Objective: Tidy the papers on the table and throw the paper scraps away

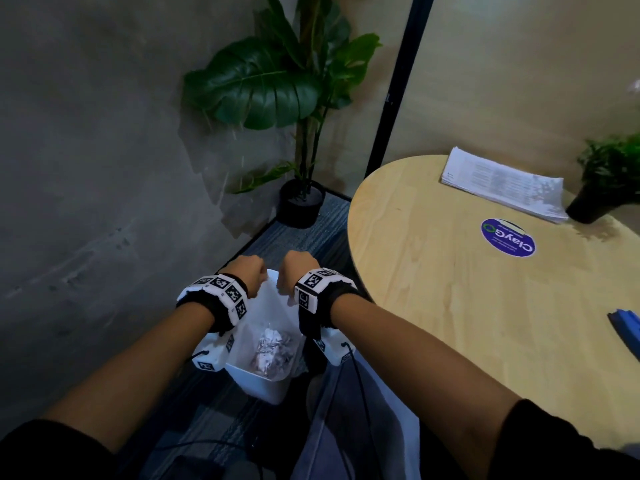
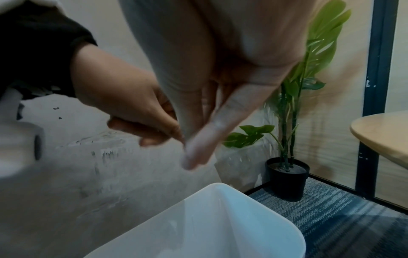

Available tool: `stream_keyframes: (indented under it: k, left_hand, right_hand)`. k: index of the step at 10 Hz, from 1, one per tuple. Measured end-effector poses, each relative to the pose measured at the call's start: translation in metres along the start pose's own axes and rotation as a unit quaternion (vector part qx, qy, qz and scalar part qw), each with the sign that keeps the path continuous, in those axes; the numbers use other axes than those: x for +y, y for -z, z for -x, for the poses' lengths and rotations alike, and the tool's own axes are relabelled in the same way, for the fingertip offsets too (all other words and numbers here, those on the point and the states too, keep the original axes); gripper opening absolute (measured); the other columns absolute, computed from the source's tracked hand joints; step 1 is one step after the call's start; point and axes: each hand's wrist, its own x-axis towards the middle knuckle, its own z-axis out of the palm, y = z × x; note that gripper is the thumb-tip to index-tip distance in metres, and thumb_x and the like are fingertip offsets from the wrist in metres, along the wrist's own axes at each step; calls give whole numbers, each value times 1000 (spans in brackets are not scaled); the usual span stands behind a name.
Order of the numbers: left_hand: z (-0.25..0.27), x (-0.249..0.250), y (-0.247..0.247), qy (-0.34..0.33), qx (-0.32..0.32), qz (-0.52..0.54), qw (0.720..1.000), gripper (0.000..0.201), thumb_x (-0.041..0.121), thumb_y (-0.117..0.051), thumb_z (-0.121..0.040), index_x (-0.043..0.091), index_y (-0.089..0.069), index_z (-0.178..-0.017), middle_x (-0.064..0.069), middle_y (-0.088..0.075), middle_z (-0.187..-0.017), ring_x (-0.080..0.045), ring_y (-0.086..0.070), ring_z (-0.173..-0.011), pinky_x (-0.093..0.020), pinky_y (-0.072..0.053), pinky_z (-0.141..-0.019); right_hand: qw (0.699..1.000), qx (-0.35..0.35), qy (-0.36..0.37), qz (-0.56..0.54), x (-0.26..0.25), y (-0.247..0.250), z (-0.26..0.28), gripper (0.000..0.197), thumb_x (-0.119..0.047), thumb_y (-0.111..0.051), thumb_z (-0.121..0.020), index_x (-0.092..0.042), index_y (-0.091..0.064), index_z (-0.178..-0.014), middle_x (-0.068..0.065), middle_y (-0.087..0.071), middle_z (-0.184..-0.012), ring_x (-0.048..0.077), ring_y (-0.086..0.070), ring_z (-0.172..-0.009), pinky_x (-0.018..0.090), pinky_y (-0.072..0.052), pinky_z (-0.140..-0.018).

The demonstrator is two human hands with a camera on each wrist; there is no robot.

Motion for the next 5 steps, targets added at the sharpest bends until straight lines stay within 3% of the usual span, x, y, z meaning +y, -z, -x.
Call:
stream_keyframes:
  k: [1, 2, 3, 4, 5]
  left_hand:
    - [4, 5, 2, -9, -9, -17, 1000, 30, -2, -51, -87, 5, -61, -114, -19, -64, -110, -37, -65, -93, -34, -55, -72]
    - [5, 15, 6, 1, -9, -33, 999, 14, 11, -61, -86, 1, -69, -80, -12, -71, -79, -24, -66, -64, -27, -50, -61]
    - [5, 25, 7, 6, 24, -38, 999, 42, 28, -57, -89, 8, -51, -53, -6, -55, -53, -24, -57, -57, -32, -47, -64]
    - [3, 36, 4, -37, 48, -62, 996, 23, 22, -50, -94, 3, -54, -81, -20, -63, -88, -35, -60, -86, -40, -47, -76]
    - [1, 51, 3, -103, 55, -46, 992, 31, 5, -48, -90, 13, -46, -120, -19, -56, -113, -34, -57, -95, -40, -46, -79]
  right_hand:
    - [999, 7, 11, -30, 0, 4, 2, 26, -25, -64, -86, 1, -62, -81, 22, -69, -101, 34, -68, -91, 41, -57, -82]
    - [999, 10, 27, -25, 4, 9, 4, 24, -13, -60, -87, 3, -64, -105, 23, -66, -109, 37, -65, -99, 44, -55, -87]
    - [999, 19, 41, -19, 9, 18, 12, 19, -13, -66, -83, 2, -67, -96, 22, -68, -98, 36, -66, -90, 42, -57, -80]
    - [997, 55, 33, -42, 24, 23, 17, 32, -27, -65, -83, -5, -53, -63, 12, -56, -62, 30, -60, -64, 31, -50, -60]
    - [994, 82, 41, -59, 41, 34, 27, 18, -17, -56, -90, -2, -60, -81, 14, -63, -75, 33, -64, -76, 37, -53, -64]
